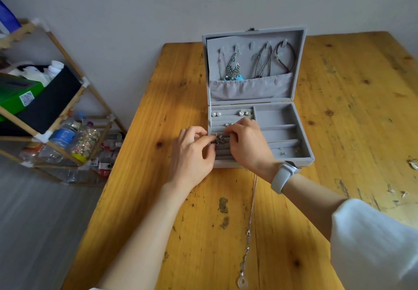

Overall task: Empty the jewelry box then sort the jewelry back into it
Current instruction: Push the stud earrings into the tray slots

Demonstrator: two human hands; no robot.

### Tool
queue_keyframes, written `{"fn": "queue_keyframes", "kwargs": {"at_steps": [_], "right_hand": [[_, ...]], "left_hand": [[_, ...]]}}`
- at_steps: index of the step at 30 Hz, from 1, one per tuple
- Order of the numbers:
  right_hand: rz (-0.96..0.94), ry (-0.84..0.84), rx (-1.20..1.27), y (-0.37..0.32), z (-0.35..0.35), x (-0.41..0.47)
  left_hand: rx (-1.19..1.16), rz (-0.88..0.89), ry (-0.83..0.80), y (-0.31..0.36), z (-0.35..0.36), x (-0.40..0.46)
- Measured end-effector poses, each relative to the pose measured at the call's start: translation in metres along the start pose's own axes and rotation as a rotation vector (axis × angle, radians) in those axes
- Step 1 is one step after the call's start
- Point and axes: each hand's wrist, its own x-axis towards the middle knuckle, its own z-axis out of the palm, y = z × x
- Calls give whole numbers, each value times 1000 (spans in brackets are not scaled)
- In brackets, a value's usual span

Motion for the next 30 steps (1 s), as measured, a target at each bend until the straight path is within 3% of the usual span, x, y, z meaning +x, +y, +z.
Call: {"fn": "queue_keyframes", "kwargs": {"at_steps": [15, 24, 30], "right_hand": [[-136, -53, -96, -4, 0, -7], [-136, -84, -77, -3, -2, -8], [-121, -12, -108, 1, -1, -16]], "left_hand": [[127, -5, -68, 3, -3, 5], [38, -23, 12, 3, 0, -4], [17, -43, 9, 4, -2, -8]]}}
